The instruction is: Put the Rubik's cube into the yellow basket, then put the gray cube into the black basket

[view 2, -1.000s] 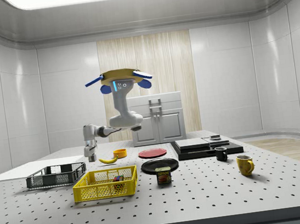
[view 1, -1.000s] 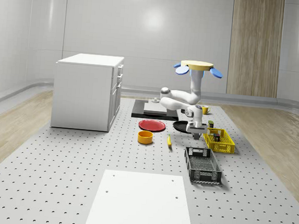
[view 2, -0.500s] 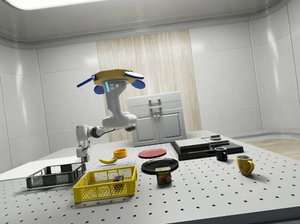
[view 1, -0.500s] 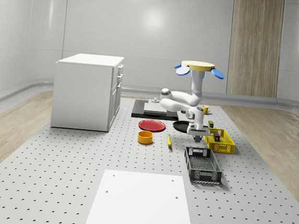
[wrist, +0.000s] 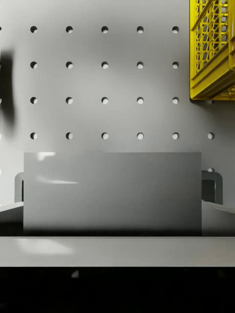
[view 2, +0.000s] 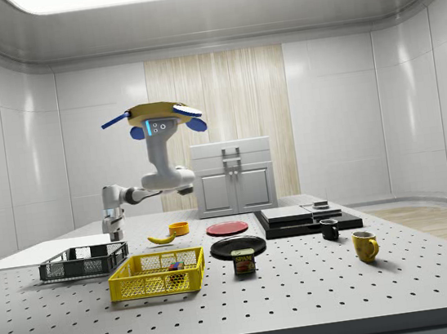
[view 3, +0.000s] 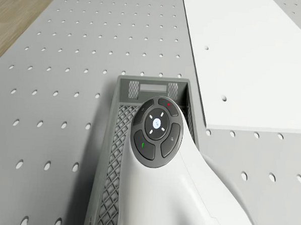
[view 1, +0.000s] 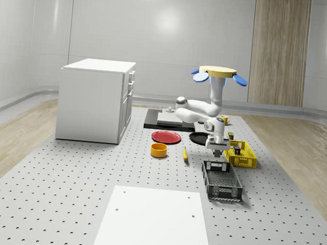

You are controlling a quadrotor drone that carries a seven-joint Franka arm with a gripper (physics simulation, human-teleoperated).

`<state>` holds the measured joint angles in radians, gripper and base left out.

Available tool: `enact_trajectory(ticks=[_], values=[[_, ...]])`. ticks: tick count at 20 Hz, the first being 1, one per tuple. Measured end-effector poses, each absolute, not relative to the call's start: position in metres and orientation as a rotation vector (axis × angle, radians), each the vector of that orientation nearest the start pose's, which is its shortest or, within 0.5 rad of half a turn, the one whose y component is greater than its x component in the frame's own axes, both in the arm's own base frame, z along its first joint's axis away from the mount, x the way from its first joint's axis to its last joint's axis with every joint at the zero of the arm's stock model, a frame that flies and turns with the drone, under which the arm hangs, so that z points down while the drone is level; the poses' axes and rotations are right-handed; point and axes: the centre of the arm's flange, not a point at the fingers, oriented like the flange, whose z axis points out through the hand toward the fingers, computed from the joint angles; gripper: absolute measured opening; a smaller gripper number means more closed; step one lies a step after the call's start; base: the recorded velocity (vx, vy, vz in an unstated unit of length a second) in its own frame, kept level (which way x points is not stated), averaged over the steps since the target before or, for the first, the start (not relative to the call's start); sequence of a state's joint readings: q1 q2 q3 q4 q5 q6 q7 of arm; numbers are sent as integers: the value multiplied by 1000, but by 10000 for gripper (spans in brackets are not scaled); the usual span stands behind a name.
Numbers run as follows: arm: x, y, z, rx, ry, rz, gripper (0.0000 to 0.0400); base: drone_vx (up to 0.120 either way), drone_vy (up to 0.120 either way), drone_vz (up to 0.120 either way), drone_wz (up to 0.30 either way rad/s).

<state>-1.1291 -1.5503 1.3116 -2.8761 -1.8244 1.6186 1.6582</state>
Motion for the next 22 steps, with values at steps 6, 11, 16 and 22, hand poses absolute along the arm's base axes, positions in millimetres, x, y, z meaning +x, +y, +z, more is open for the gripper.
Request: enact_trajectory(ticks=[6,11,16,22], values=[[301,10,507,1,-2,786,250,120,0,0,0],[301,10,507,1,-2,786,250,120,0,0,0],[301,10,507,1,-2,786,250,104,0,0,0],[301,10,524,1,-2,786,250,0,0,0,0]])
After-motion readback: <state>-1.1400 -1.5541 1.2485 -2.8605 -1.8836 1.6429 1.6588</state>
